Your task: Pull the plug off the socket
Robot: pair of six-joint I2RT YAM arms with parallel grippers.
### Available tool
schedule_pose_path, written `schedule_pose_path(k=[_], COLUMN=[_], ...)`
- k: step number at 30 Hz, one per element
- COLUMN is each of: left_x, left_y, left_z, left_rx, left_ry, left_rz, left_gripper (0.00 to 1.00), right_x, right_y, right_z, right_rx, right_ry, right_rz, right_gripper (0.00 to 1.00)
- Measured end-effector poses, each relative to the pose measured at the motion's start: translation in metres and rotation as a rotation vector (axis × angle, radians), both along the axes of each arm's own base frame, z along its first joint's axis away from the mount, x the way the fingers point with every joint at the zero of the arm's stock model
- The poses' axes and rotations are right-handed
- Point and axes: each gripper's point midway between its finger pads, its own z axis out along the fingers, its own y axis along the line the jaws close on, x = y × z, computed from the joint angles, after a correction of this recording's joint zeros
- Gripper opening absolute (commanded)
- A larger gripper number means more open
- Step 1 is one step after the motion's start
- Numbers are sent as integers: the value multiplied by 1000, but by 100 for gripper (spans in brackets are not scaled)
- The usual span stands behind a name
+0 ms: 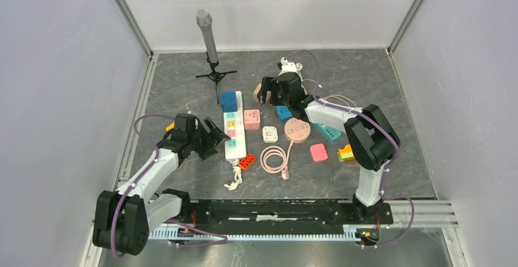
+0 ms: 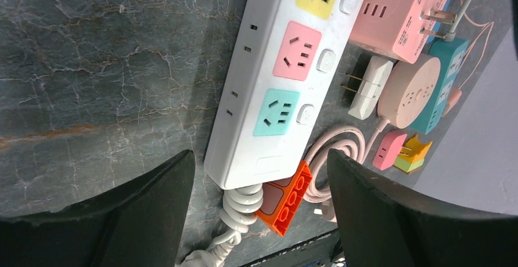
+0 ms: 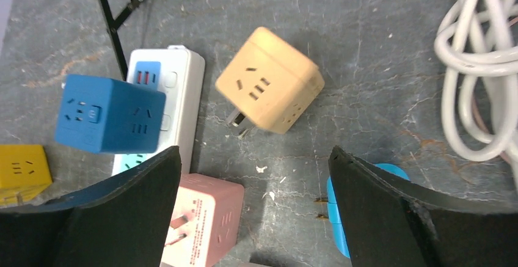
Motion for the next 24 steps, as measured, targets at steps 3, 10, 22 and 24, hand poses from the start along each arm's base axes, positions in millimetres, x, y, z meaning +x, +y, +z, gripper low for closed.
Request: schedule_pose_path(k=[3,10,22,24], left_x=[0,0,2,0], left_y=[0,-1,5,5], left_z=[0,0,1,-4], left_rx=[-1,-3,13,10], left_ry=[0,-1,-14,5], left_rz=[-2,-7,36,41], left_gripper=[86,85,70,67], right_x=[0,-10,-25,-29], right_y=[-4,8,132,140], right_z=[20,54,66,56], right_rx=[9,39,-63,-93], right_ry=[-40,-143,-298,-301], right_rz=[-12,25,132,135], right_gripper=[94,95,97,97])
